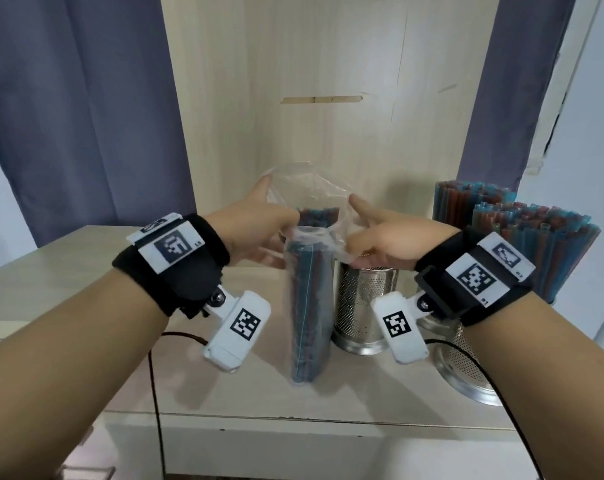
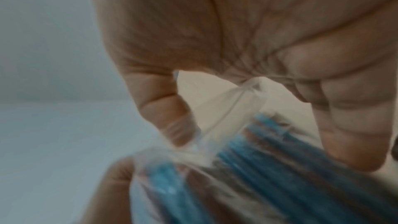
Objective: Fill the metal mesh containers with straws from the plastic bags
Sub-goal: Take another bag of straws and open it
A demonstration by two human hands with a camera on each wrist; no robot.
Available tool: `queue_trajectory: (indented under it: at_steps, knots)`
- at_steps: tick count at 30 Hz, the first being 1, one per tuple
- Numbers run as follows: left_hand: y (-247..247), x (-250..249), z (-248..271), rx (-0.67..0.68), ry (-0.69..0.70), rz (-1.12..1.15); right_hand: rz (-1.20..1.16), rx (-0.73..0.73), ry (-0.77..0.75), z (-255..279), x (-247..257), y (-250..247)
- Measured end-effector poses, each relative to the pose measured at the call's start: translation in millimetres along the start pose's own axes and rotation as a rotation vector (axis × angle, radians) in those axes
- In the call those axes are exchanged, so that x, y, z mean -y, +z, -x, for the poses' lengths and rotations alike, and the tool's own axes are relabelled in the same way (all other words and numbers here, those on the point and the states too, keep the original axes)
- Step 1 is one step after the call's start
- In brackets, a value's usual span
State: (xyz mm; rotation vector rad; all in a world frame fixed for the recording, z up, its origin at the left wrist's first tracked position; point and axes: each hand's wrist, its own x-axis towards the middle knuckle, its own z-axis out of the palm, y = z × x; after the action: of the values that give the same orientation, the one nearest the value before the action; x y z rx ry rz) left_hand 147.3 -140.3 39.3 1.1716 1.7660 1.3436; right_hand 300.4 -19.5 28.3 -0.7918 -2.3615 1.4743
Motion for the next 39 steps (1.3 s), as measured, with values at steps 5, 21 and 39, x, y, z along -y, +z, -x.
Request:
queue_trajectory:
  at_steps: [5, 21, 39]
  knots:
    - [3.8, 10.7, -2.5, 0.052, 0.098, 0.373, -0.094, 0.061, -0.073, 3.7, 0.1, 4.0]
    - [19.1, 71.1, -5.4, -0.372, 0.182, 0.073, -0.103, -0.530, -0.433, -13.8, -55.9, 75.4]
    - [5.7, 85.5, 2.4, -0.104, 0.195, -0.509, 0.055, -0.177, -0.322, -12.8, -53.0, 55.7]
